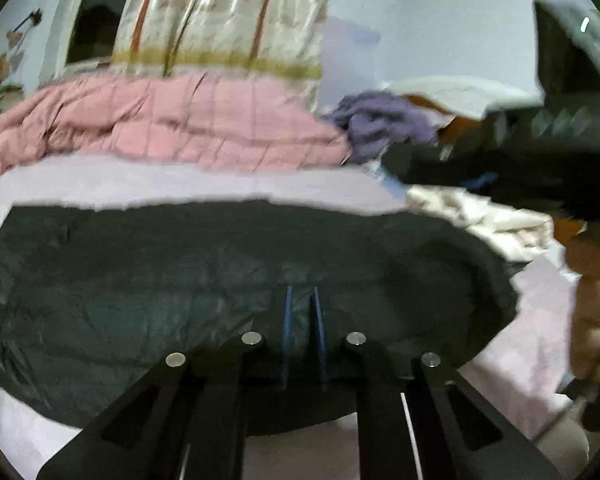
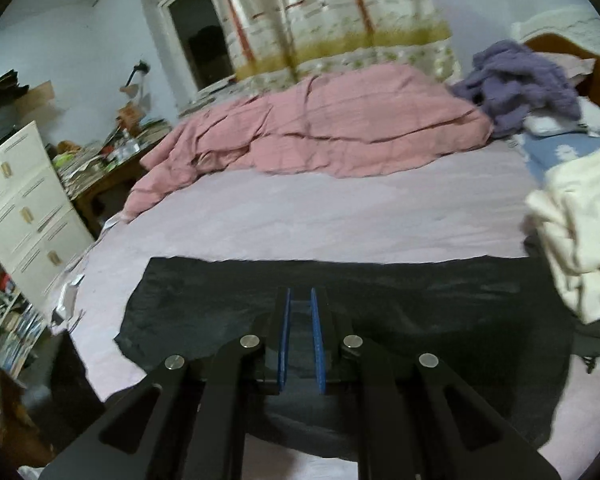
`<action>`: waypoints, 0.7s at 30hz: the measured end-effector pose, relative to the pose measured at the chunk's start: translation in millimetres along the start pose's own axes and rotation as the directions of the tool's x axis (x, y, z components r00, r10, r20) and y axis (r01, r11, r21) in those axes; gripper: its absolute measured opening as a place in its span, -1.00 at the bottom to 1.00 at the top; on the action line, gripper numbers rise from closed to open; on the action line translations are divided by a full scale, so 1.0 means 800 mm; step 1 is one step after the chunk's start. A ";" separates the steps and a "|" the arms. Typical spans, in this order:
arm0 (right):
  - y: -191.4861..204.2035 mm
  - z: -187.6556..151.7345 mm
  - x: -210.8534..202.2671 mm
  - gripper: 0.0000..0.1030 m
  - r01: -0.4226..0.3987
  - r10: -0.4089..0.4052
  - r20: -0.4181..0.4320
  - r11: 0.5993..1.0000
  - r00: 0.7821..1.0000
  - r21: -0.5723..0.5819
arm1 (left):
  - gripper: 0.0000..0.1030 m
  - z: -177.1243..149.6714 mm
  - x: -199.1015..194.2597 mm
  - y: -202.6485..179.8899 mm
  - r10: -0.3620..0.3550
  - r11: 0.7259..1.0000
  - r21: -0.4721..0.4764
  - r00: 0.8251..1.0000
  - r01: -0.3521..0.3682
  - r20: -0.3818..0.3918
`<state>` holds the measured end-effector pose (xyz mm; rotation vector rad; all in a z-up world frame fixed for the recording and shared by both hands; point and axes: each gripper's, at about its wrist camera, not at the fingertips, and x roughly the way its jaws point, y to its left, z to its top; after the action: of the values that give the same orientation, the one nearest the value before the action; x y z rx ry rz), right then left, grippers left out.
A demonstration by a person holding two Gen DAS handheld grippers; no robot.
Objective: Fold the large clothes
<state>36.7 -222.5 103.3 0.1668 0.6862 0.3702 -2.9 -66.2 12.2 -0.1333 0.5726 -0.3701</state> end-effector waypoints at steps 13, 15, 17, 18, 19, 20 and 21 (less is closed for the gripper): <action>0.000 -0.043 0.167 -0.81 0.075 -0.029 -0.439 0.993 0.898 0.089 | -1.00 -0.029 0.058 0.025 -0.008 0.992 -0.126 0.987 -0.012 -0.162; -0.008 -0.043 0.175 -0.87 0.080 -0.022 -0.443 0.991 0.896 0.112 | -1.00 -0.030 0.059 0.029 -0.018 0.989 -0.146 0.986 -0.006 -0.165; -0.018 -0.041 0.183 -0.99 0.078 -0.004 -0.448 0.986 0.894 0.147 | -1.00 -0.031 0.059 0.033 -0.028 0.987 -0.161 0.986 0.001 -0.165; -0.024 -0.038 0.188 -1.00 0.080 0.001 -0.445 0.983 0.896 0.163 | -1.00 -0.032 0.059 0.034 -0.032 0.986 -0.167 0.985 0.003 -0.168; -0.031 -0.036 0.193 -1.00 0.081 0.009 -0.442 0.980 0.897 0.183 | -1.00 -0.032 0.060 0.035 -0.034 0.985 -0.172 0.985 0.004 -0.170; -0.033 -0.035 0.199 -1.00 0.077 0.020 -0.442 0.977 0.897 0.200 | -1.00 -0.032 0.060 0.035 -0.036 0.985 -0.174 0.984 0.005 -0.172; -0.036 -0.034 0.205 -1.00 0.071 0.030 -0.446 0.975 0.894 0.209 | -1.00 -0.033 0.061 0.036 -0.041 0.984 -0.178 0.984 0.009 -0.174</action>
<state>143.7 -185.2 -21.5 0.2900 1.1879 0.3126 29.2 -58.7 -40.4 -0.2804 0.7803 -0.3577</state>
